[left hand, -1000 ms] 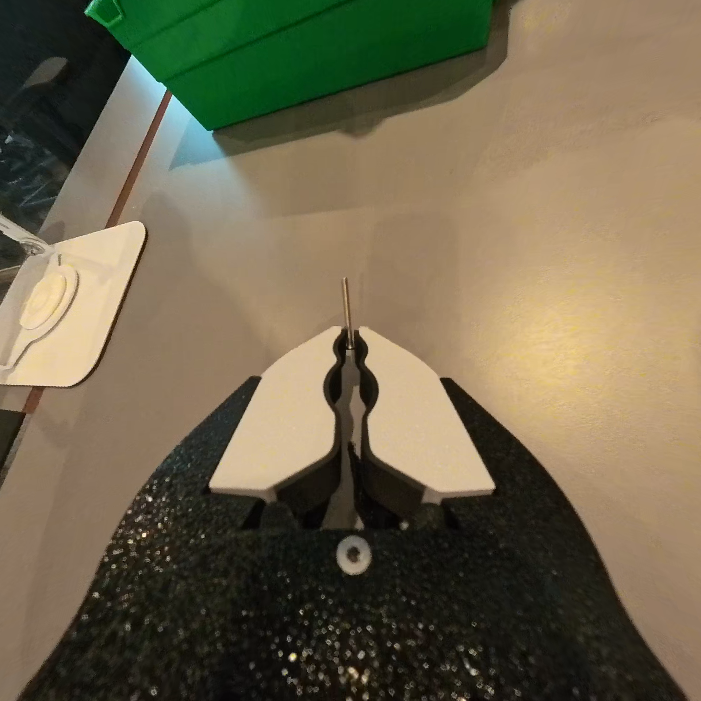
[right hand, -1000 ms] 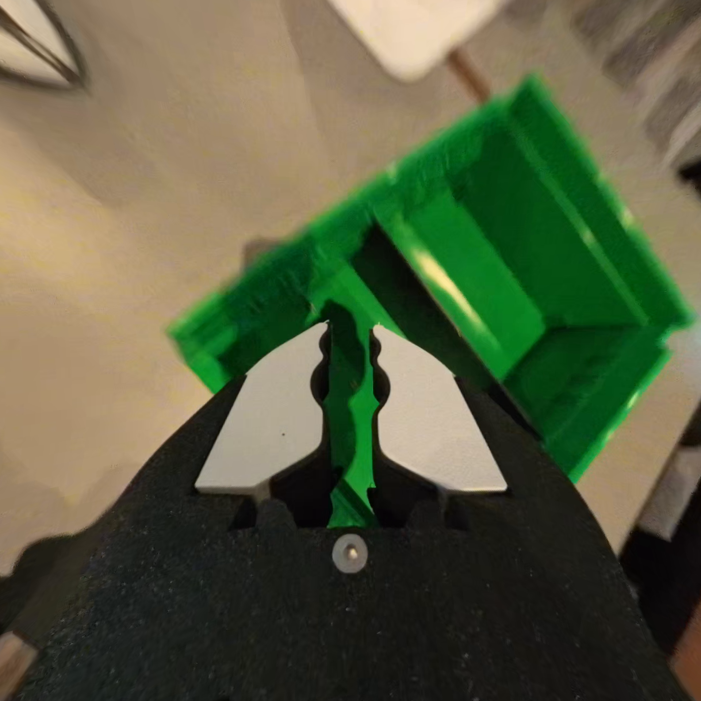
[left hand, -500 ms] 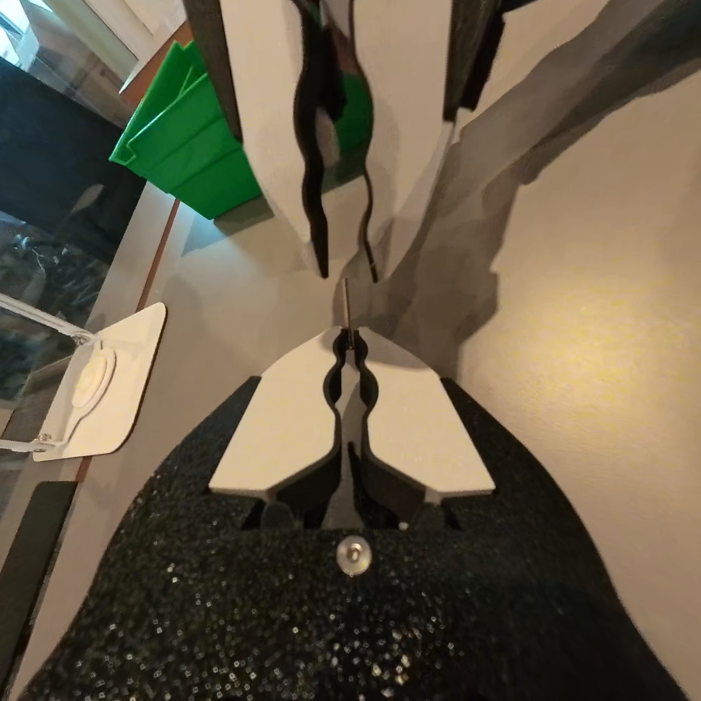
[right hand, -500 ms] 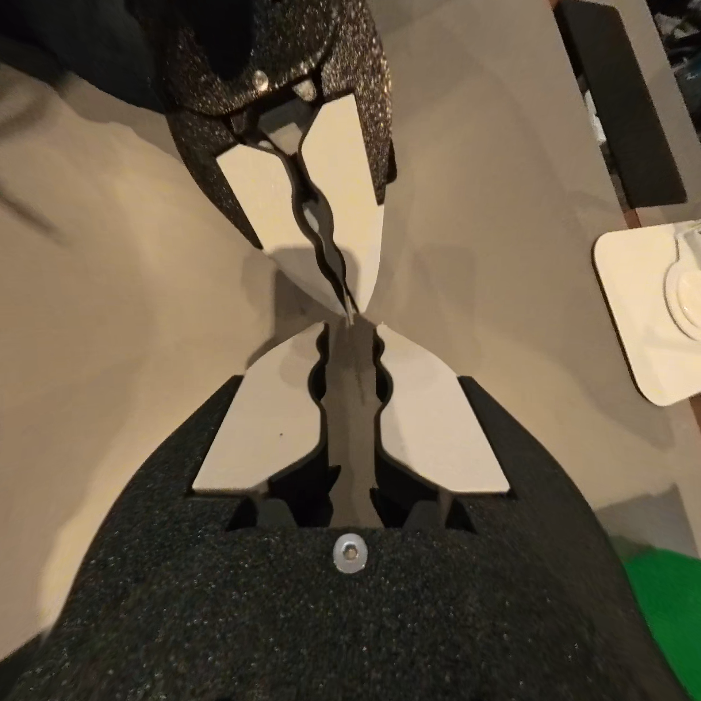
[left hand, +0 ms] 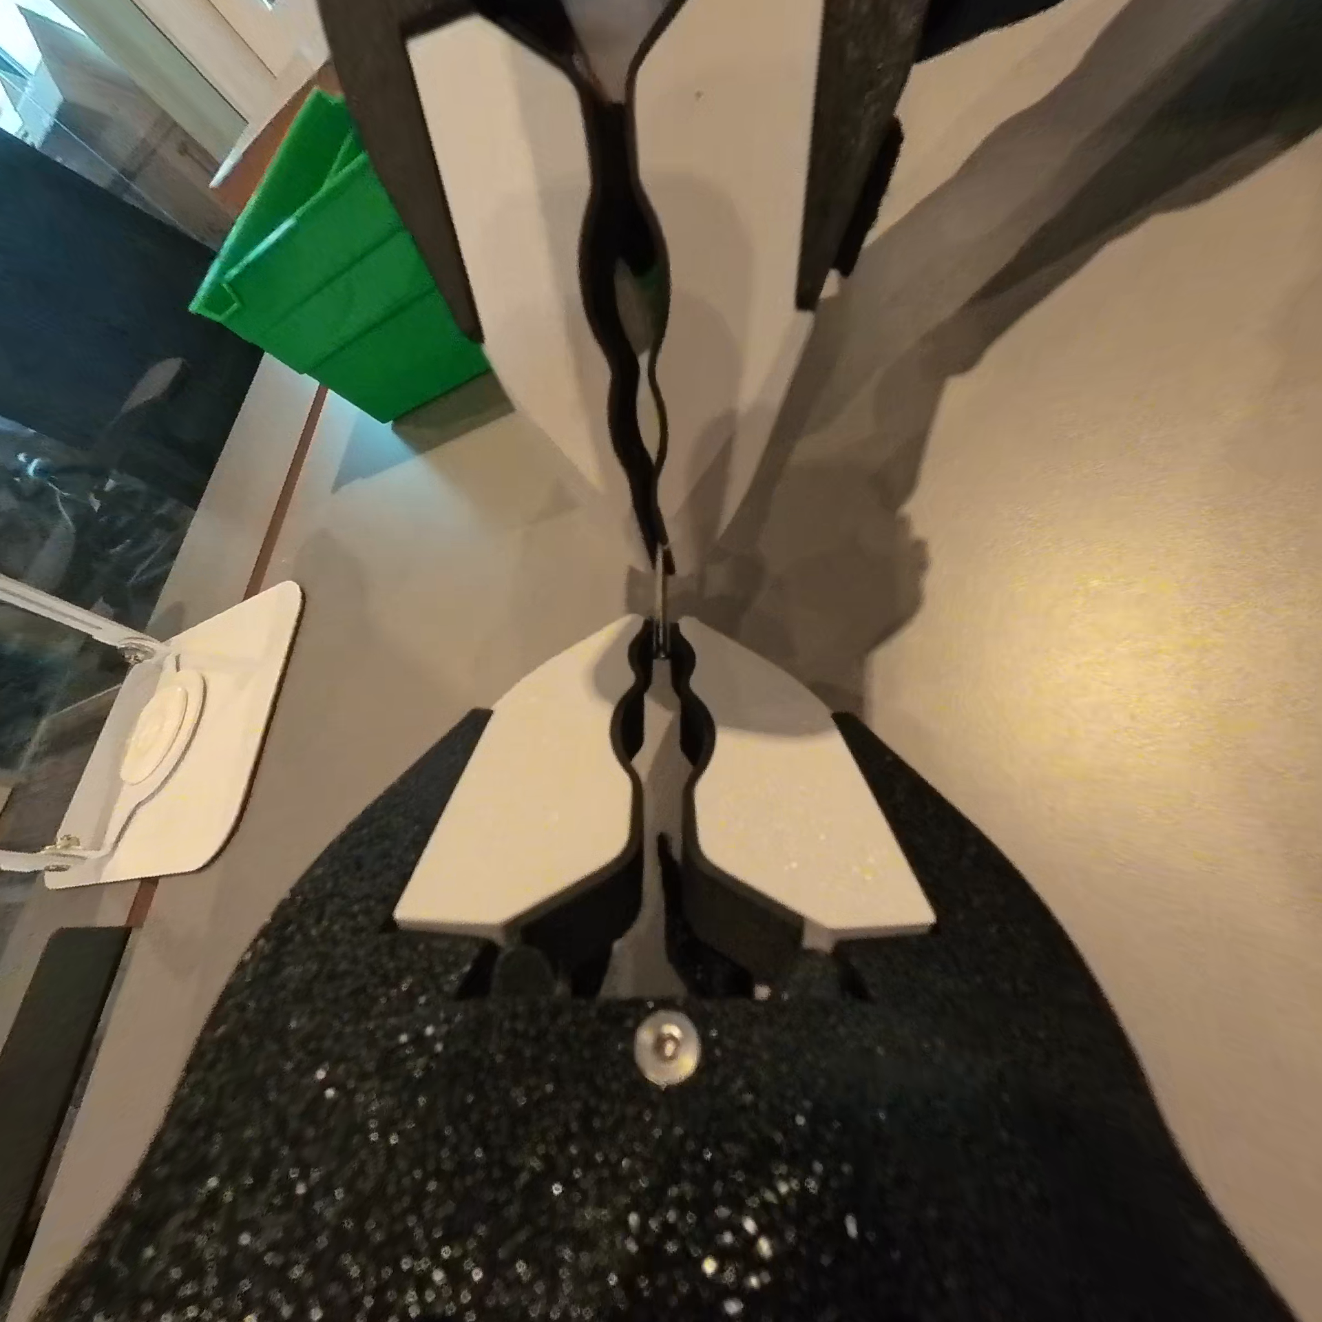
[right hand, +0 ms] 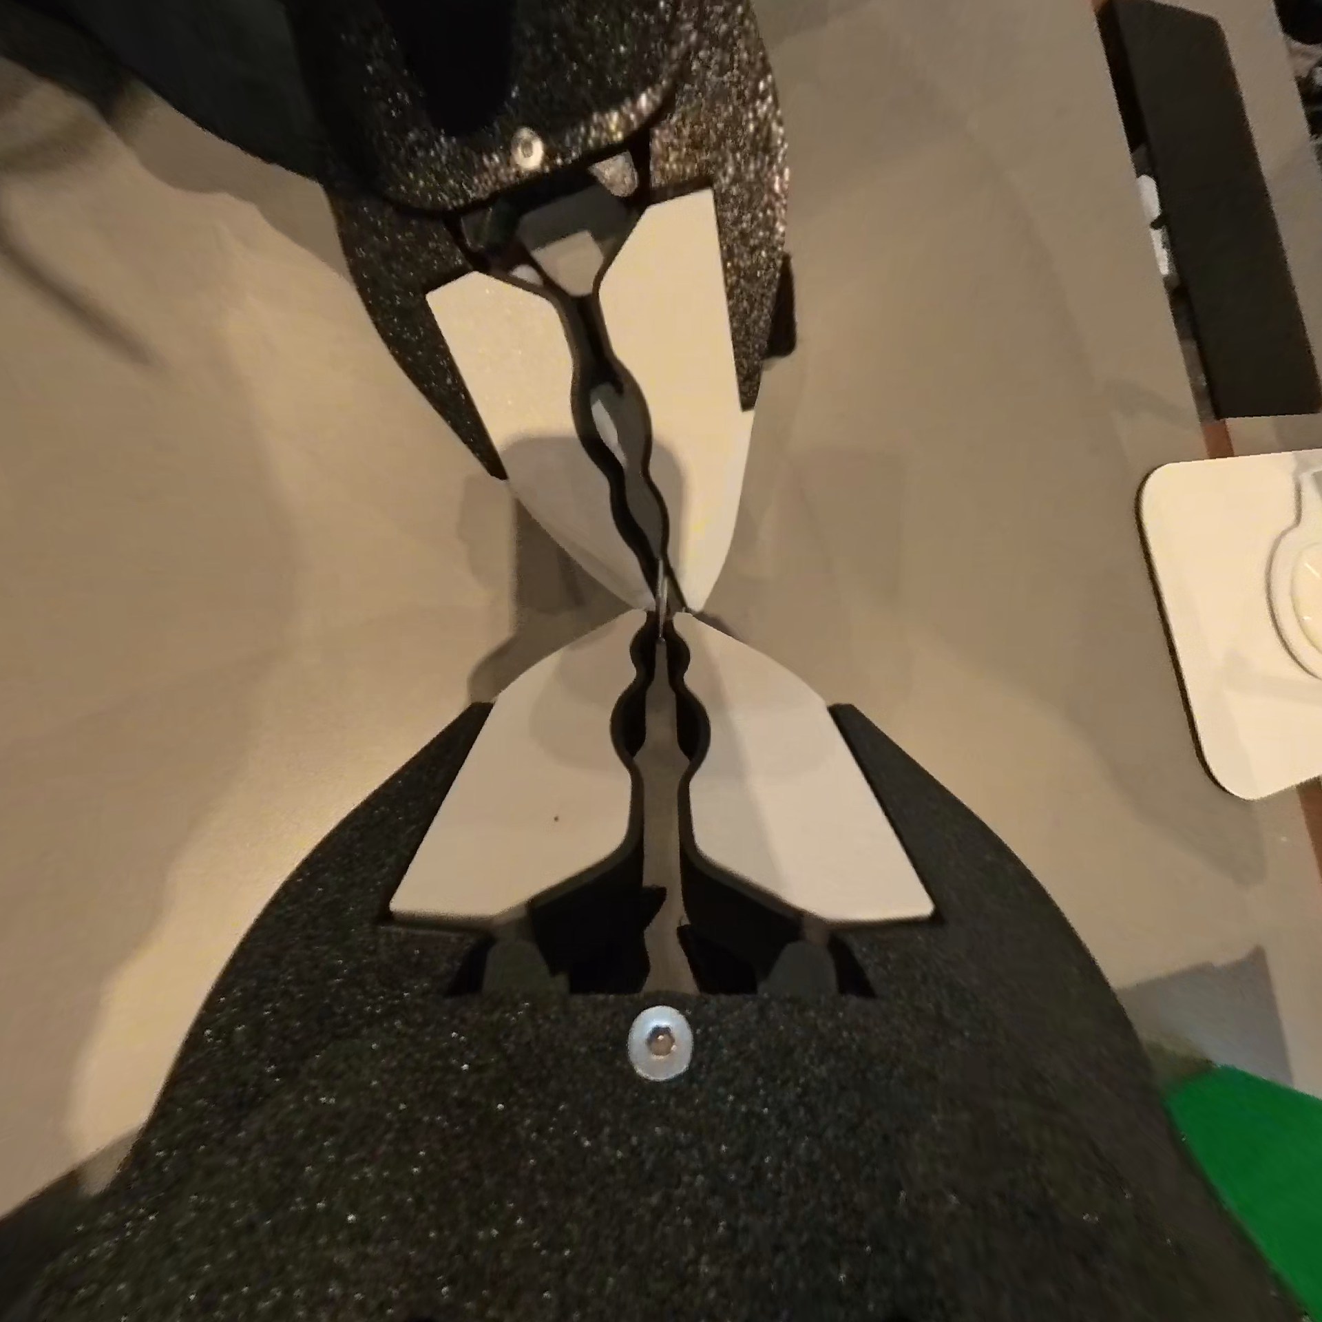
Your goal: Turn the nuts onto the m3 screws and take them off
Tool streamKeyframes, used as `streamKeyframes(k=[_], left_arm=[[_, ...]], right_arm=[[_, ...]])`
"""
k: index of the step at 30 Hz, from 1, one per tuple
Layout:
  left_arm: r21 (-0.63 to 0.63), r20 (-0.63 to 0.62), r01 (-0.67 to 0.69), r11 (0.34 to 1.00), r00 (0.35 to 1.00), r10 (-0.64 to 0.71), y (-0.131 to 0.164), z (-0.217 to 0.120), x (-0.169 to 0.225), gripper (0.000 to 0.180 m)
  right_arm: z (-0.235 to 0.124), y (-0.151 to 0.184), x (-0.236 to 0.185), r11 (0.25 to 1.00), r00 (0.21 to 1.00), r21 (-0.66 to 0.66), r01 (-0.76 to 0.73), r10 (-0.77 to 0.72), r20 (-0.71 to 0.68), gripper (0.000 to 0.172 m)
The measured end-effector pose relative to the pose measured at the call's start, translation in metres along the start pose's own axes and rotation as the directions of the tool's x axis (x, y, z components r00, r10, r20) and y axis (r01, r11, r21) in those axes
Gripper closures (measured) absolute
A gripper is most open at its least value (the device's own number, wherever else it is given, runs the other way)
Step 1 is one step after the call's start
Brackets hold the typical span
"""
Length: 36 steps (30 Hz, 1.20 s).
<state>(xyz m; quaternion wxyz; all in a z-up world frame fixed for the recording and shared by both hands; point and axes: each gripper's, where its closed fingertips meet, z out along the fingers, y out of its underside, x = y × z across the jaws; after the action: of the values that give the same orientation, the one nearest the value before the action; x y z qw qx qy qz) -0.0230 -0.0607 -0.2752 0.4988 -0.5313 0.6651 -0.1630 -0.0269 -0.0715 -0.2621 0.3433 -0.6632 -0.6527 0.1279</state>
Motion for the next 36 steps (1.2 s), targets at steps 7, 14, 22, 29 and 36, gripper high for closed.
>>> streamKeyframes(k=[7, 14, 22, 29, 36], left_arm=[[0.037, 0.171, 0.103, 0.994, 0.979, -0.108, 0.000, -0.001, -0.030, 0.094], [0.137, 0.139, 0.265, 0.954, 0.949, -0.284, 0.001, -0.005, -0.041, 0.089], [0.208, 0.120, 0.352, 0.913, 0.917, -0.381, 0.000, -0.015, -0.050, 0.099], [0.244, 0.076, 0.400, 0.884, 0.900, -0.428, -0.002, -0.020, -0.052, 0.101], [0.328, 0.014, 0.489, 0.808, 0.853, -0.521, -0.005, -0.032, -0.060, 0.107]], right_arm=[[-0.091, 0.003, 0.066, 0.999, 0.944, -0.014, -0.045, 0.038, -0.327, 0.169], [-0.177, 0.140, 0.182, 0.817, 0.811, -0.303, -0.490, 0.301, -0.501, 0.169], [-0.134, 0.239, 0.190, 0.563, 0.847, -0.637, -0.526, 0.417, -0.331, 0.169], [-0.115, 0.260, 0.178, 0.471, 0.804, -0.687, -0.553, 0.516, -0.295, 0.169], [-0.122, 0.245, 0.196, 0.510, 0.758, -0.567, -0.647, 0.512, -0.404, 0.144]])
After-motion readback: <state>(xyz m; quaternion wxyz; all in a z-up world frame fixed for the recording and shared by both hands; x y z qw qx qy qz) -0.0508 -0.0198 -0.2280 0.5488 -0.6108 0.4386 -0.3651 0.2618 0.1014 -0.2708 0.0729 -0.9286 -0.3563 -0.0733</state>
